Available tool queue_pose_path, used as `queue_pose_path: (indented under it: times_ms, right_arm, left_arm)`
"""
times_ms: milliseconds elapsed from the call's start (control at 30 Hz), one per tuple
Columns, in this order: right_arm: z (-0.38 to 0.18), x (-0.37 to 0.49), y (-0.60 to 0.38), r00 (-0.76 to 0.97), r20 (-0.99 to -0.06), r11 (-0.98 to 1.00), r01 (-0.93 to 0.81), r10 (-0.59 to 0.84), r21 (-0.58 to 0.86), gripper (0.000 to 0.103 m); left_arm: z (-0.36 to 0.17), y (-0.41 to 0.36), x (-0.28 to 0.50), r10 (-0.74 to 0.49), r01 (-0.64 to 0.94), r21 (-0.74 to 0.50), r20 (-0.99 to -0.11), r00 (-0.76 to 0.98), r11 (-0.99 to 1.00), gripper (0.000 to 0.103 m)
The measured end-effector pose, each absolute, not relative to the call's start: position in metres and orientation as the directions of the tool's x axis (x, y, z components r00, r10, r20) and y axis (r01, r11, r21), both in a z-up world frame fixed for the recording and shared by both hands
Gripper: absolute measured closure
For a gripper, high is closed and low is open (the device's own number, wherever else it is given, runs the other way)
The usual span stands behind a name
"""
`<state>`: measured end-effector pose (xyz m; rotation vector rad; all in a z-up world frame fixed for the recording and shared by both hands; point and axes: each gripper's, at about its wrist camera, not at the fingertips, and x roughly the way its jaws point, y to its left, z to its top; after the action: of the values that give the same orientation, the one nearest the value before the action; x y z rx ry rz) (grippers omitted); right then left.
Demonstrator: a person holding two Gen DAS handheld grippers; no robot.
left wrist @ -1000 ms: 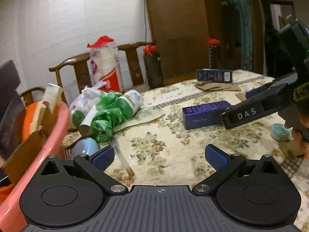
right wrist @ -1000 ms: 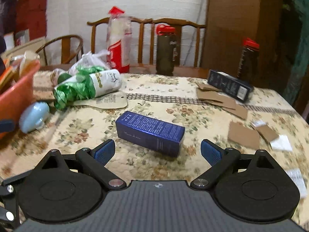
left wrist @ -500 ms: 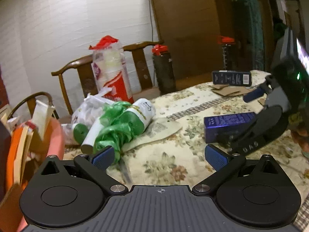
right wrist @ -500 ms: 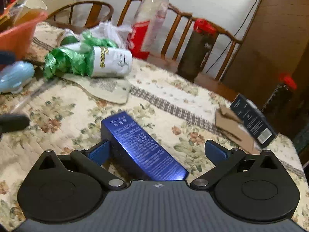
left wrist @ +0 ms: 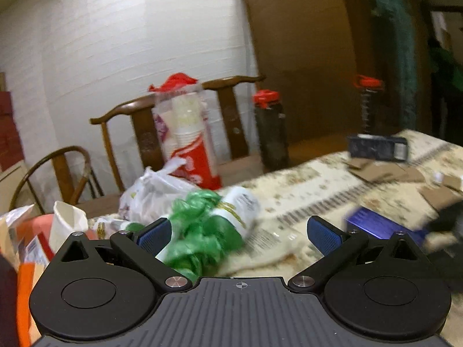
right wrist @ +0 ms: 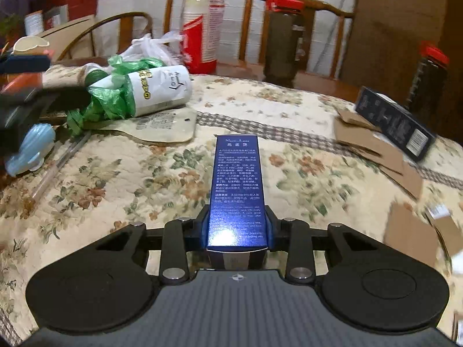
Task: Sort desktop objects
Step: 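Grasp the small blue box with the right gripper, then grasp the green bag roll with the left gripper while the right holds the blue box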
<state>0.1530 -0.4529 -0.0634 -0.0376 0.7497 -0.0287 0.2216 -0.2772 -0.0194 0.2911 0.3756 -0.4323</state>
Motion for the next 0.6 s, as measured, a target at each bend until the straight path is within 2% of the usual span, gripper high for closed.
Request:
queue_pose_path:
  times_ms: [200, 600]
  right_arm:
    - [-0.062, 0.141, -0.451, 0.732, -0.678, 0.998, 0.065, -0.063, -0.022, 0.064]
    - [-0.062, 0.134, -0.455, 0.743, -0.666, 0.987, 0.148, -0.068, 0.064, 0.064]
  left_arm:
    - [-0.038, -0.295, 0.26, -0.258, 0.4, 0.267, -0.44, 0.86, 0.877, 0.0]
    - [-0.082, -0.308, 0.315, -0.213, 0.397, 0.246, -0.545, 0.811, 0.884, 0.002]
